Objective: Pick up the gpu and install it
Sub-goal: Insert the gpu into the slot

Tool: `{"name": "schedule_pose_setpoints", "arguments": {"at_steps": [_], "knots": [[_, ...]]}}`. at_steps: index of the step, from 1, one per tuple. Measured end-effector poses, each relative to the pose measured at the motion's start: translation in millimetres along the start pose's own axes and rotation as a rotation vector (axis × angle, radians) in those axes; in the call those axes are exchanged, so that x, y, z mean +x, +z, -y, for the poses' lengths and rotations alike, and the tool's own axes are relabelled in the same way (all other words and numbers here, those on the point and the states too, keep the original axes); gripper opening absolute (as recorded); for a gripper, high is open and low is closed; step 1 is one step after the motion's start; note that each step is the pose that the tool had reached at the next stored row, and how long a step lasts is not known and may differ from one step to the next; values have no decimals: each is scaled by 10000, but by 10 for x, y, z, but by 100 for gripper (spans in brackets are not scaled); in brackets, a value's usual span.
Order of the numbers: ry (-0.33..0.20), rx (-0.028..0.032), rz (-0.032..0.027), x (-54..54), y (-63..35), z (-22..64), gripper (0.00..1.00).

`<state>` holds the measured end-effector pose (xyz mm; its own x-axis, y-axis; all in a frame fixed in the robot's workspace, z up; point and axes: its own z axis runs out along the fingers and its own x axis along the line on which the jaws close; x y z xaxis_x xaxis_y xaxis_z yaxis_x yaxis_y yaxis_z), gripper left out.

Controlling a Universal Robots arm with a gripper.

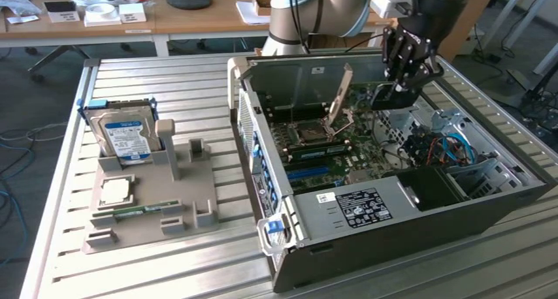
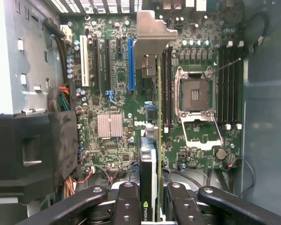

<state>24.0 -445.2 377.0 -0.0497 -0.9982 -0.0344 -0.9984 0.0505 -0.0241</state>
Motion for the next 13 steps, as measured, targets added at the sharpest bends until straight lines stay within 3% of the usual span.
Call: {"name": "schedule_pose_setpoints", "arguments": {"at_steps": [6, 13], "knots": [[-1, 75, 37, 18, -3, -166, 27], [1, 108, 40, 33, -7, -350, 27]]}}
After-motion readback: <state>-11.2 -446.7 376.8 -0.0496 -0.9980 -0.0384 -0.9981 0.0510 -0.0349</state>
